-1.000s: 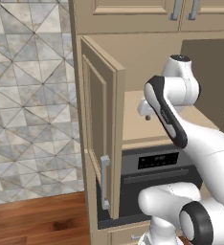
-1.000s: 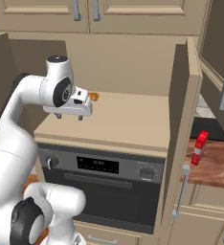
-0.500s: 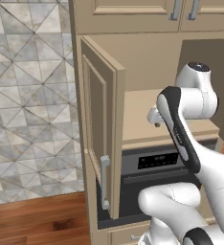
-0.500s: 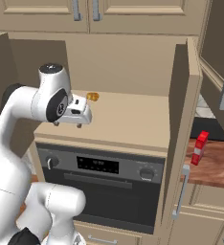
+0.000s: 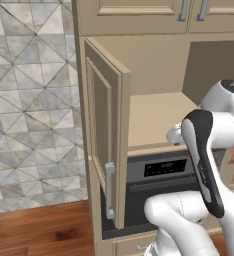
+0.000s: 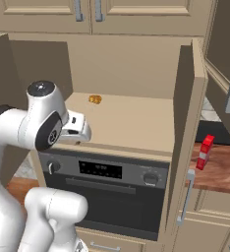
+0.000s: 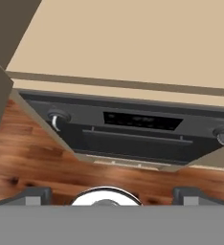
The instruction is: Pick the boxed food and bar from the counter and place them in the cabinets closest to them.
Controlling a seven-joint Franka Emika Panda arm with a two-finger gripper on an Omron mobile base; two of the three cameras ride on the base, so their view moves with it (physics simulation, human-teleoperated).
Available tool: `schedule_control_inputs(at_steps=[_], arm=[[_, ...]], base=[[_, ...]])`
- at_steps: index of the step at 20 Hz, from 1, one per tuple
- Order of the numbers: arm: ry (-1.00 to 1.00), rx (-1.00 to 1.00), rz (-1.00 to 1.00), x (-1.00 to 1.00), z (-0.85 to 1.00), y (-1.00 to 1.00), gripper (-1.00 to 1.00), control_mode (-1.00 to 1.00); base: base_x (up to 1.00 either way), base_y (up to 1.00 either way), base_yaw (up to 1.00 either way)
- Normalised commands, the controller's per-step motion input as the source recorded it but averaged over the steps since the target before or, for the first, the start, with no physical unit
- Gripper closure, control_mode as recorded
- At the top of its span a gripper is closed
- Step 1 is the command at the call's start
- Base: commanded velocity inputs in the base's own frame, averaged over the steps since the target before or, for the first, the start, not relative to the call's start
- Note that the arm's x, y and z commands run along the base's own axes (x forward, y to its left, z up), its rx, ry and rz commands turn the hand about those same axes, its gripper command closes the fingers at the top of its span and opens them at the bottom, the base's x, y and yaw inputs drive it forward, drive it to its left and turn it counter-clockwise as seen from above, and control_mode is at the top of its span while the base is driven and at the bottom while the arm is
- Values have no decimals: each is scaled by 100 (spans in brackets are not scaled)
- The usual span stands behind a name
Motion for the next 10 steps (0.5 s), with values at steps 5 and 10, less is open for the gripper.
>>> schedule_control_inputs(at_steps=[5,10], arm=[[-8,-2,5,-70,-4,-16,-100,-100],[-6,-2,4,-59,-5,-12,-100,-100]], base=[[0,0,0],[0,0,0]])
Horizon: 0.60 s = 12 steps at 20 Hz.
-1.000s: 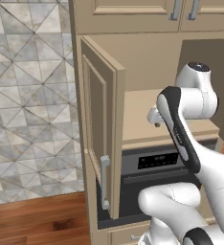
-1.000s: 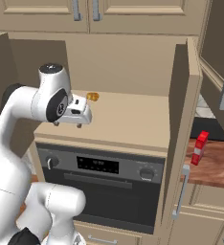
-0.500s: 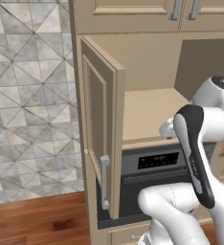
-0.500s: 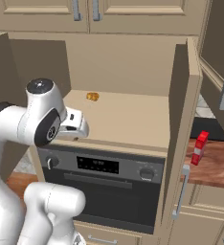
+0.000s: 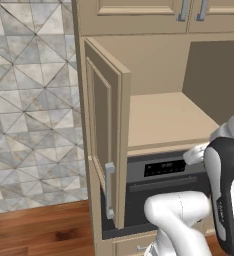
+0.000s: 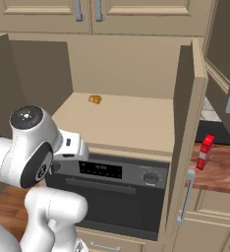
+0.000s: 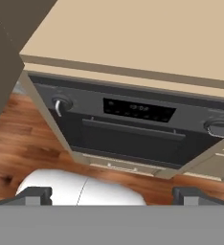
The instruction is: Pick the boxed food and bar from the counter and place them in the cabinets closest to them.
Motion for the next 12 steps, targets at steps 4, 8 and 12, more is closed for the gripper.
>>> schedule_control_inputs(at_steps=[4,8,12], arm=[[-2,-1,2,-19,-1,-1,-100,-100],[0,0,0,0,0,0,-100,-100],[0,0,0,0,0,0,-100,-100]], base=[[0,0,0],[0,0,0],[0,0,0]])
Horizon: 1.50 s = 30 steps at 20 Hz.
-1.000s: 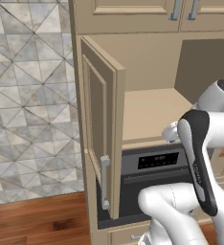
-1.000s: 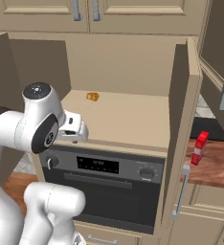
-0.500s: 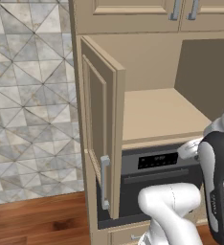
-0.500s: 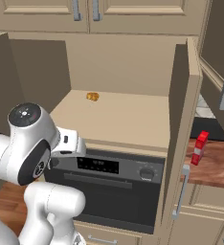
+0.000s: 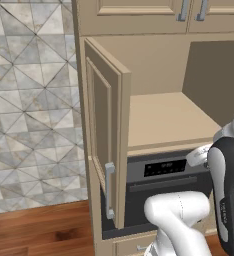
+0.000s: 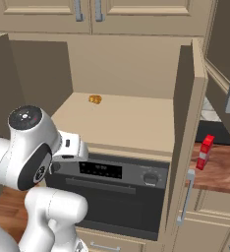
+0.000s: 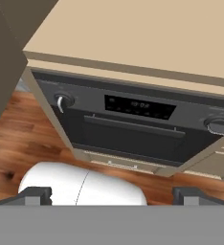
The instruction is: Pick the boxed food and bar from the counter and place them in the cabinets closest to them.
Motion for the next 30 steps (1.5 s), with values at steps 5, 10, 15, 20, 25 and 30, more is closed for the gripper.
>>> schedule_control_inputs(at_steps=[5,10,15,20,25,30], arm=[[0,0,0,0,0,0,-100,100],[0,0,0,0,0,0,-100,100],[0,0,0,0,0,0,-100,100],[0,0,0,0,0,0,-100,100],[0,0,0,0,0,0,-100,100],[0,0,0,0,0,0,-100,100]], base=[[-5,0,0],[-39,-9,0],[-52,-18,0],[-55,-20,0],[-56,-21,0],[-53,-21,0]])
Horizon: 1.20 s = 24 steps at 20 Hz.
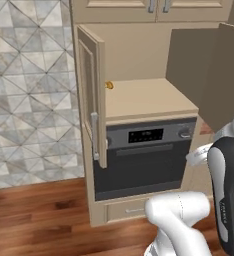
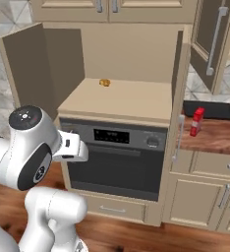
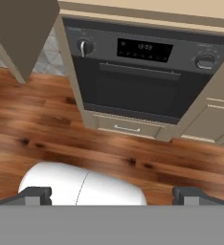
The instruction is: Pick the boxed food and bar from the counter and place them in the cabinets closest to them.
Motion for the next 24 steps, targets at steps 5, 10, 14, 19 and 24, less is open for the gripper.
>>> schedule_control_inputs(at_steps=[5,10,14,19,24], arm=[[0,0,0,0,0,0,-100,100],[0,0,0,0,0,0,-100,100],[0,0,0,0,0,0,-100,100],[0,0,0,0,0,0,-100,100],[0,0,0,0,0,0,-100,100]], base=[[-44,-16,0],[-2,-1,0],[0,-21,0],[0,-44,0],[0,-48,0]])
